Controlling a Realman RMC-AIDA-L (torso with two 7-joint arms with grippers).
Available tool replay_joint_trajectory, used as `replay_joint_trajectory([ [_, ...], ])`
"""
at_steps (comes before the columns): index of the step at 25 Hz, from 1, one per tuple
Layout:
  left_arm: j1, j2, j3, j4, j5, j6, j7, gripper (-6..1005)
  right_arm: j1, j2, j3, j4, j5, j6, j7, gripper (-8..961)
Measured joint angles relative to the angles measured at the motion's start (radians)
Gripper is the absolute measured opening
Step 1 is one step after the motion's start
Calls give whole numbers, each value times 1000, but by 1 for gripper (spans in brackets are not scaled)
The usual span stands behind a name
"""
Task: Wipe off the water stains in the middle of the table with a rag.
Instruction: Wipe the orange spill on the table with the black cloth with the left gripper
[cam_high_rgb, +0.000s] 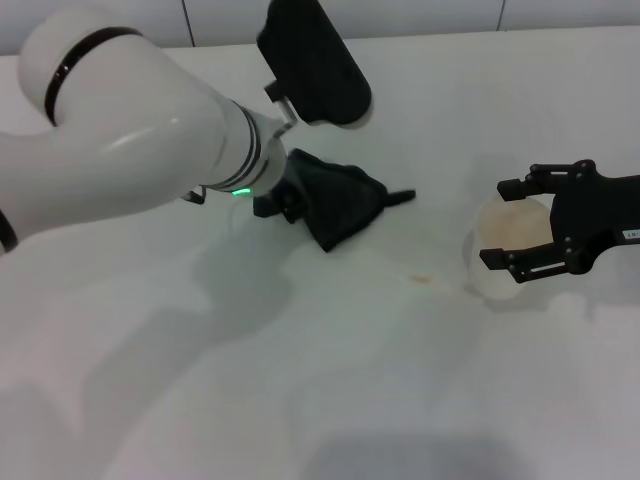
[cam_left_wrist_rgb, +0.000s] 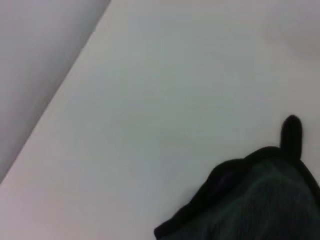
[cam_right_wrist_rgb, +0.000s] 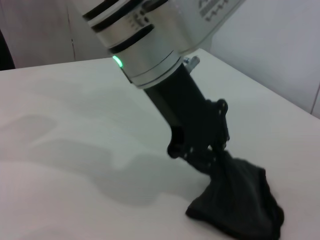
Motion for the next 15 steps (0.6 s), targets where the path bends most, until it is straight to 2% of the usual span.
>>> replay_joint_trajectory([
  [15, 17, 0, 101, 62, -27, 17, 89, 77, -3, 0, 0, 1, 0, 2, 3, 869],
])
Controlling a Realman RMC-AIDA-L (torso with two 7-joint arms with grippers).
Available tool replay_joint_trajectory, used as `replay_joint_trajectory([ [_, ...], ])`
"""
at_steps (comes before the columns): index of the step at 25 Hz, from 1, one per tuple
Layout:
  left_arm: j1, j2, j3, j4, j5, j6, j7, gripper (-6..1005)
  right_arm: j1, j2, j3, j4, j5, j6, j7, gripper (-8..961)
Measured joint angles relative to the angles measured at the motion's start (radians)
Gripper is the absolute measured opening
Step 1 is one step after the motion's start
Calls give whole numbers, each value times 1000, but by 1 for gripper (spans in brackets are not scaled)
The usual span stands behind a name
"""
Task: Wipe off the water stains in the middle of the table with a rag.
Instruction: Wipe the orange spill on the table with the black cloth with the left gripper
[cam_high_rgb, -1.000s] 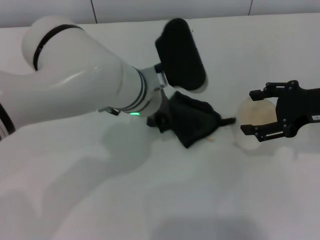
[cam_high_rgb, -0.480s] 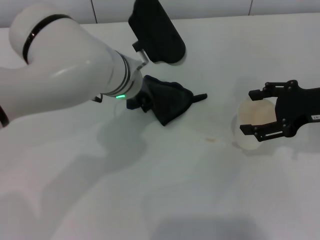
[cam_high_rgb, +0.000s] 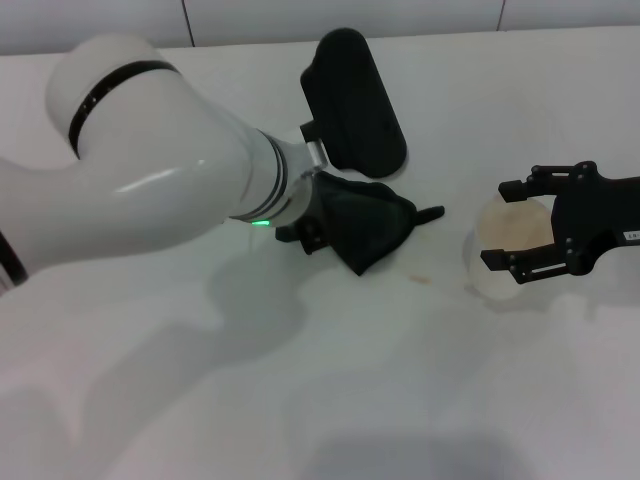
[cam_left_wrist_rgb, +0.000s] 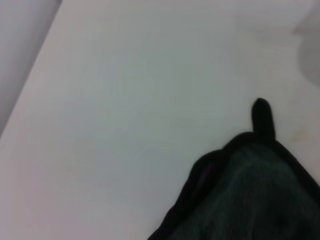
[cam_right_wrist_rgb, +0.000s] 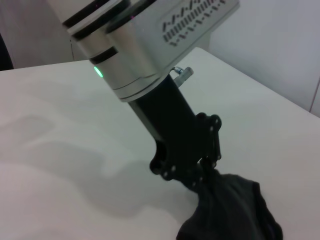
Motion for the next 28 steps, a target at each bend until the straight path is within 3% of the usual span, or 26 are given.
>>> replay_joint_trajectory([
  [12, 13, 0, 51, 26, -60, -37, 92, 77, 0, 0, 2, 0, 0, 2, -4, 869],
  [28, 13, -8, 82, -13, -101, -148, 86, 77, 2, 1, 3, 0, 0, 2, 0, 869],
])
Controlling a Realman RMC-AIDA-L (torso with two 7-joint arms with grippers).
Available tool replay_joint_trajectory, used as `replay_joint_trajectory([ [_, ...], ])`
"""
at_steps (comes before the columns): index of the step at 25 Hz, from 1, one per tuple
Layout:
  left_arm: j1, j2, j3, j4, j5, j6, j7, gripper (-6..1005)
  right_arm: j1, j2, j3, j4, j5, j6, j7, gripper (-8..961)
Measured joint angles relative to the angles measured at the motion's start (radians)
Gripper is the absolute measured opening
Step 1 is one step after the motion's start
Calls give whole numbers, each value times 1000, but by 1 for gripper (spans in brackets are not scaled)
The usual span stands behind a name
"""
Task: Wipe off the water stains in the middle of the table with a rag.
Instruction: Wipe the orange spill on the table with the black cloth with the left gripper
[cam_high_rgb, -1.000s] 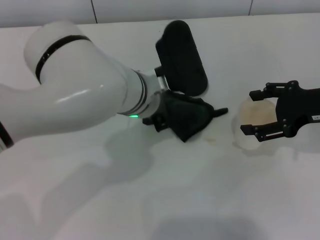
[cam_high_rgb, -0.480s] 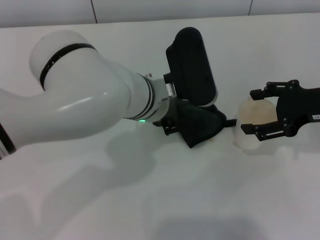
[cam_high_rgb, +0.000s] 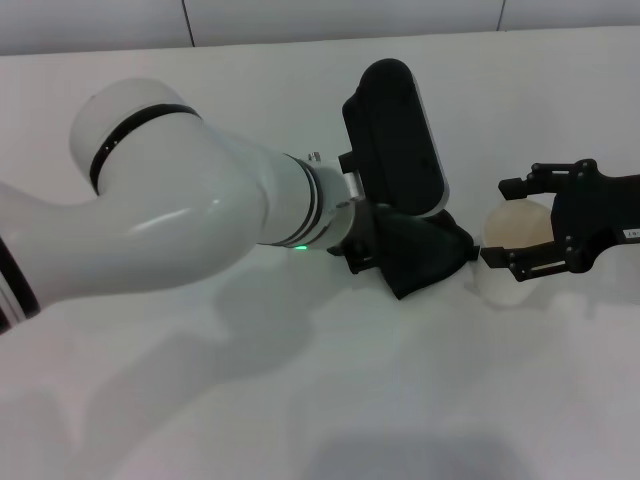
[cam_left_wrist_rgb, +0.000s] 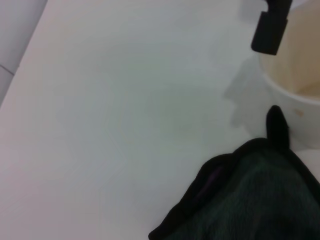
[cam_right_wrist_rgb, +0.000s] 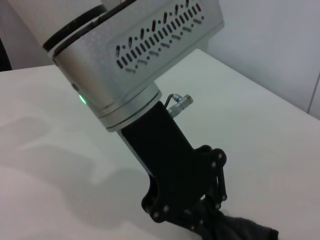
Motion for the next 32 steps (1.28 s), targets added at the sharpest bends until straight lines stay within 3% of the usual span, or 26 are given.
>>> replay_joint_trajectory([
  [16, -16, -3, 13, -63, 5, -49, -39, 76, 0, 0, -4, 0, 0, 0, 1, 869],
  [24, -32, 3, -35, -57, 162, -19, -202, 76, -4, 0, 0, 1, 0, -1, 2, 869],
  [32, -30, 3, -19, -52, 165, -16, -192, 76, -4, -1, 0, 2, 0, -1, 3, 869],
])
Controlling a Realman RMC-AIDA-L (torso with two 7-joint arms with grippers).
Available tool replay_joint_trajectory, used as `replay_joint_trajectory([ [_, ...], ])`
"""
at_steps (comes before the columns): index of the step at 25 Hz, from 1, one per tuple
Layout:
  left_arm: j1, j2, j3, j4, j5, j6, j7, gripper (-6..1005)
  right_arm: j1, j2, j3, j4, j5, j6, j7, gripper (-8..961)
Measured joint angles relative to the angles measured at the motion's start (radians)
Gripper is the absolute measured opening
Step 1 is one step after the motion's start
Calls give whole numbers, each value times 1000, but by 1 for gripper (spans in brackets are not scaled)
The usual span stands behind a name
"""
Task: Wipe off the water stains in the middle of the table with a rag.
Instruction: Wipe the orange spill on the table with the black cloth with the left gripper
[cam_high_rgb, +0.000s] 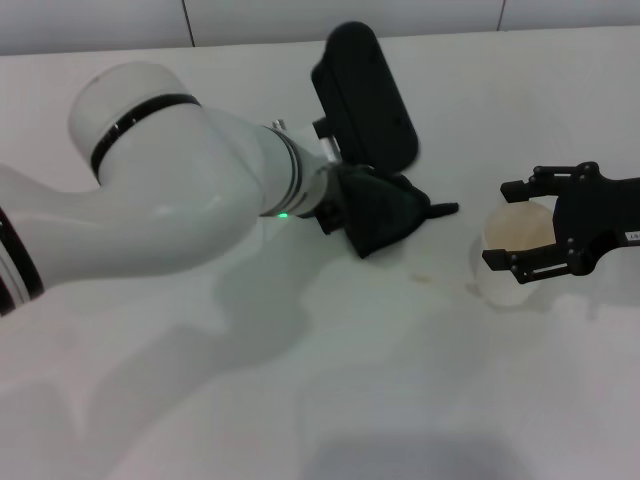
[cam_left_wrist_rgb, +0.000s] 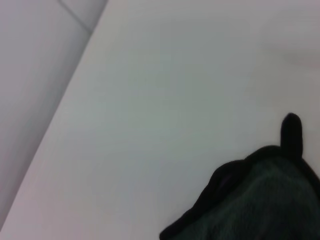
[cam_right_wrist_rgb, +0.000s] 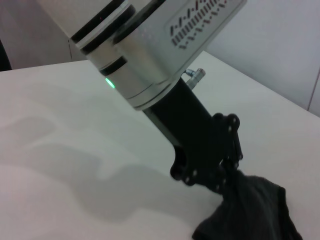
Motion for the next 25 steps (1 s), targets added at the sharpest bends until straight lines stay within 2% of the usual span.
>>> replay_joint_trajectory([
  [6, 7, 0, 65, 38, -18, 3, 45, 76, 0, 0, 8, 0, -2, 0, 0, 869],
  [25, 96, 3, 80, 198, -19, 130, 145, 76, 0, -3, 11, 0, -14, 2, 0, 869],
])
